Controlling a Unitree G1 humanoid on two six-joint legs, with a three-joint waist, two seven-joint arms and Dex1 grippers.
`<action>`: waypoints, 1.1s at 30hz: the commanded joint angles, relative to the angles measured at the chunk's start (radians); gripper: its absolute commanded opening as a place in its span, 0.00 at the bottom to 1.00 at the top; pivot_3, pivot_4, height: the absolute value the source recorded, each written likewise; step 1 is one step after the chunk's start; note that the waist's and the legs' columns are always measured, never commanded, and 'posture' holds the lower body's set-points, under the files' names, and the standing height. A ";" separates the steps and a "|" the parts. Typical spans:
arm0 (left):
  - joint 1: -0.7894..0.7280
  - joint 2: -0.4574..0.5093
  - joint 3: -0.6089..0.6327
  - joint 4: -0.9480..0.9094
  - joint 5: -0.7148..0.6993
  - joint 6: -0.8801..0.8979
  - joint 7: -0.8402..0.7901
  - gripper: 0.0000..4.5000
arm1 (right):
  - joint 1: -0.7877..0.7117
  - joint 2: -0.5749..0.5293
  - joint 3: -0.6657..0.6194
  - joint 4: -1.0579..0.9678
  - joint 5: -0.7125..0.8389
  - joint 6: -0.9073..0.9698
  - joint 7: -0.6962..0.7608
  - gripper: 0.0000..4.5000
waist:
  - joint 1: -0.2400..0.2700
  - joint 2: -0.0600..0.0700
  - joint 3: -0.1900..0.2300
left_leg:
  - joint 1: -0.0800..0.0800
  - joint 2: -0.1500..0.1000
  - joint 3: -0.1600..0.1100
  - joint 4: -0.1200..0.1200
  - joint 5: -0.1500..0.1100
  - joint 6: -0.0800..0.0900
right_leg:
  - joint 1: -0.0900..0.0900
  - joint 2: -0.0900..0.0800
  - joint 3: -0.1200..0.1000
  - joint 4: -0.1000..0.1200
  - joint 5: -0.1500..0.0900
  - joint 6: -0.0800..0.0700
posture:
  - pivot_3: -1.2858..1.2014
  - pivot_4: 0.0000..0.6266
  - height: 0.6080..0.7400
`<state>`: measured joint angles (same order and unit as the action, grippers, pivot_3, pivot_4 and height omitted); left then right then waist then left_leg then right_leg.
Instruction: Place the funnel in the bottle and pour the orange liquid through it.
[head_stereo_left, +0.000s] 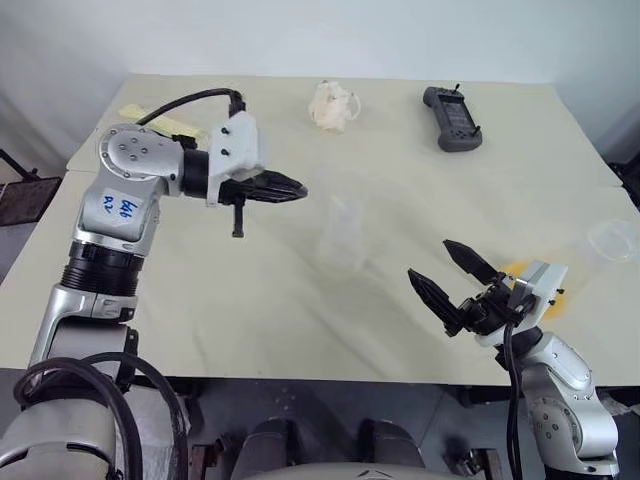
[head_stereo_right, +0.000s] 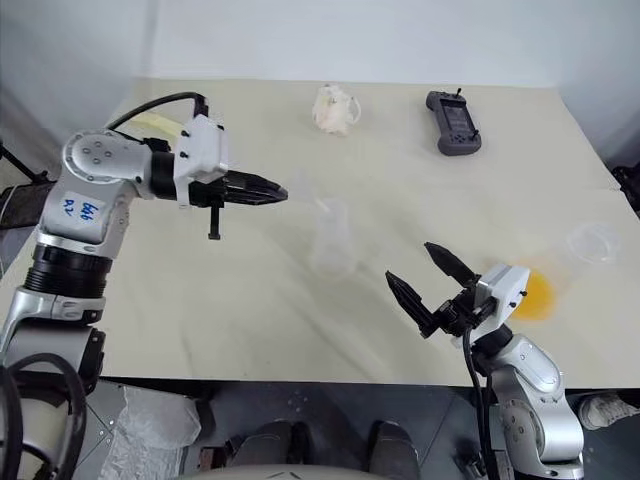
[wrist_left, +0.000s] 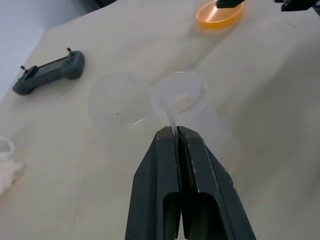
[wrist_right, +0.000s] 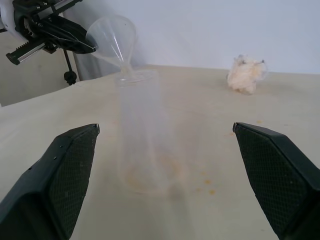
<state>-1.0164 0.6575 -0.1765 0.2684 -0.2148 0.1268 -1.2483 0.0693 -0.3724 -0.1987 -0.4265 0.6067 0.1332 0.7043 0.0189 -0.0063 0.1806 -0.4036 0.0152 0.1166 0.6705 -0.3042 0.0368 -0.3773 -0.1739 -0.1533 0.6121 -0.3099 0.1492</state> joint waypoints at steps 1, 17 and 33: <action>-0.047 -0.029 0.012 0.021 0.006 -0.044 -0.007 0.14 | 0.008 0.006 0.002 -0.050 0.002 -0.023 -0.011 1.00 | 0.003 0.000 0.000 | 0.000 0.000 0.000 0.000 0.000 0.000 | 0.000 0.000 0.000 0.000 0.000 0.000 | 0.52 0.24 1.00; 0.031 -0.143 0.118 -0.024 -0.142 -0.022 -0.017 0.99 | 0.049 -0.015 -0.020 -0.091 0.015 -0.009 -0.023 1.00 | 0.003 0.000 0.000 | -0.001 0.001 -0.002 0.005 0.000 0.000 | 0.000 0.000 0.000 0.004 0.000 0.000 | 0.52 0.24 1.00; 0.438 -0.039 0.412 -0.176 -0.230 0.088 0.220 0.99 | 0.049 -0.099 -0.045 -0.107 0.057 0.048 -0.005 1.00 | -0.023 0.000 0.000 | 0.001 0.002 -0.003 0.007 0.000 0.000 | 0.001 0.000 0.001 0.008 0.000 0.000 | 0.52 0.24 1.00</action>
<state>-0.6149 0.6024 0.1739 0.1486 -0.4227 0.1993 -1.0723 0.1279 -0.4563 -0.2301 -0.4992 0.6398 0.1738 0.6878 -0.0045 -0.0060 0.1804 -0.4026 0.0173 0.1135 0.6775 -0.3047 0.0371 -0.3767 -0.1741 -0.1520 0.6200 -0.3100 0.1489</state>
